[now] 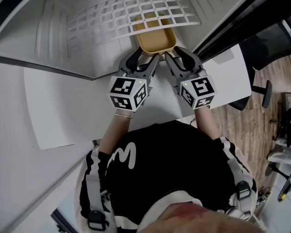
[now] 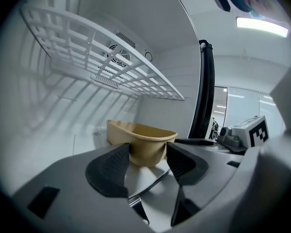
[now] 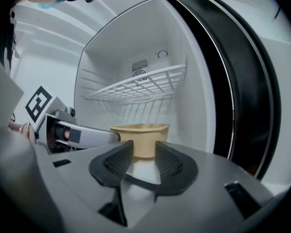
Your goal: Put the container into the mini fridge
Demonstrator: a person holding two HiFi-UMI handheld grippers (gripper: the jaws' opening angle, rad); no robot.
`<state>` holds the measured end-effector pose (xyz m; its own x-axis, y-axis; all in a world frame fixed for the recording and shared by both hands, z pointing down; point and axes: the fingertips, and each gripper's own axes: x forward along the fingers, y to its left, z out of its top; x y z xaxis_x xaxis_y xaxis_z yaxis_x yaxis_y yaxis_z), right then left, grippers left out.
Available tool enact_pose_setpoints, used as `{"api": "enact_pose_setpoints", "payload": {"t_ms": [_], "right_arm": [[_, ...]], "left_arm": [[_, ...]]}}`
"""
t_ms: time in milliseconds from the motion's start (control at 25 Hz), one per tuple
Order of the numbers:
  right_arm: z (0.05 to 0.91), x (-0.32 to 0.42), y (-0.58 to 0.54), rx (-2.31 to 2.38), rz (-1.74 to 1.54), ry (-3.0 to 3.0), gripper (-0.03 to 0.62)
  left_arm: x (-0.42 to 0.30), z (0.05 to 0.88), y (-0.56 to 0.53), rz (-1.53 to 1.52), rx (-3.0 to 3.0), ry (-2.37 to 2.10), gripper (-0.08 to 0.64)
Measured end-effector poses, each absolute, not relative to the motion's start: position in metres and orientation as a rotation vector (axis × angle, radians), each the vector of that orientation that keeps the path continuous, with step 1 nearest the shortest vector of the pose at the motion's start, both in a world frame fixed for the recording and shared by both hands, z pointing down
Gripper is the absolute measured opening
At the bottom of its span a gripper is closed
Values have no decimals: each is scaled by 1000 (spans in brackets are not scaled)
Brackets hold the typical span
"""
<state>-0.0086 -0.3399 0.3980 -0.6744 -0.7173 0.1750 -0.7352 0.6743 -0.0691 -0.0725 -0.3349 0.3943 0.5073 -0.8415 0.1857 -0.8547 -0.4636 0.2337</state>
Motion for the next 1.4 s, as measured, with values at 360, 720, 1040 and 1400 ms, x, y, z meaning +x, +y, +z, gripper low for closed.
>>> {"api": "enact_pose_setpoints", "payload": {"t_ms": [360, 720, 1040, 1400], "right_arm": [[402, -9, -343, 1213, 217, -2730, 141], [405, -10, -342, 1206, 209, -2715, 141], [411, -11, -341, 1199, 210, -2703, 141], [414, -14, -337, 1186, 213, -2700, 141]], "left_arm": [[-71, 395, -337, 71, 2435, -1427, 244], [-71, 399, -336, 97, 2421, -1436, 244], [-71, 405, -335, 139, 2417, -1447, 244], [-73, 409, -333, 147, 2402, -1471, 244]]}}
